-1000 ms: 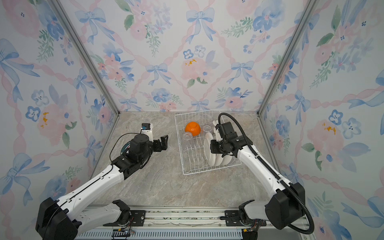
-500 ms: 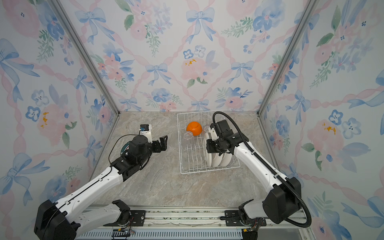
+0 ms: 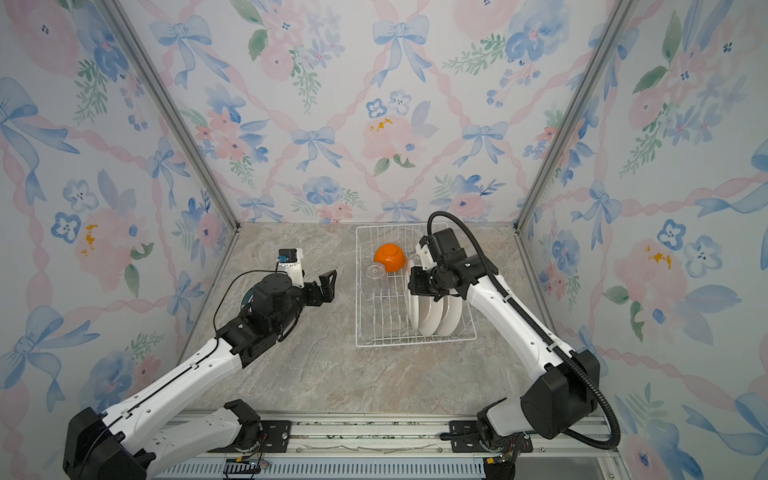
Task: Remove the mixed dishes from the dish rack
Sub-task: 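Tilt the watermelon plate up with the right gripper toward the left gripper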
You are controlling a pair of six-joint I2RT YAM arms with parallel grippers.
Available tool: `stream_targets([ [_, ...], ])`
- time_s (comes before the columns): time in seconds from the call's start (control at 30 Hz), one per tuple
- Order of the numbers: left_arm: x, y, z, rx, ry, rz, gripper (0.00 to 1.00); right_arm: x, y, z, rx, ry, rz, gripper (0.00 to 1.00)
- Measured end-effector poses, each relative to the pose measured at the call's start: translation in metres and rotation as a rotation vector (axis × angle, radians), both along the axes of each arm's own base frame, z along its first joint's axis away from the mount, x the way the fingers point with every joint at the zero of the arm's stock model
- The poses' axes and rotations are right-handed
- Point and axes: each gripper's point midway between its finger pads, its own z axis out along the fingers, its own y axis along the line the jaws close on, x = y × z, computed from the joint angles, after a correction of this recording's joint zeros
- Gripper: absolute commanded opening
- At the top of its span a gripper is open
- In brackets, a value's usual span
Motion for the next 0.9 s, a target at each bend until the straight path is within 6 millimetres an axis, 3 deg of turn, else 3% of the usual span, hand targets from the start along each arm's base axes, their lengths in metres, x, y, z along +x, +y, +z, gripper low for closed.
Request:
stream_targets([
  [0.3,-0.012,-0.026,0.008,-0.001,-0.036,-0.086,0.98,0.001,0.004,0.025,0.066,-0.042,-0.022,0.00],
  [0.57,-0.040,-0.065,0.014,0.005,-0.069,-0.184,0.98,0.006,0.003,0.064,0.133,-0.147,-0.058,0.00],
  [0.73,-0.061,-0.086,0.018,0.009,-0.116,-0.215,0.98,0.009,0.004,0.070,0.166,-0.152,-0.086,0.00],
  [0.9,-0.082,-0.105,0.005,0.042,-0.154,-0.245,0.98,0.012,0.005,0.075,0.192,-0.157,-0.110,0.00],
])
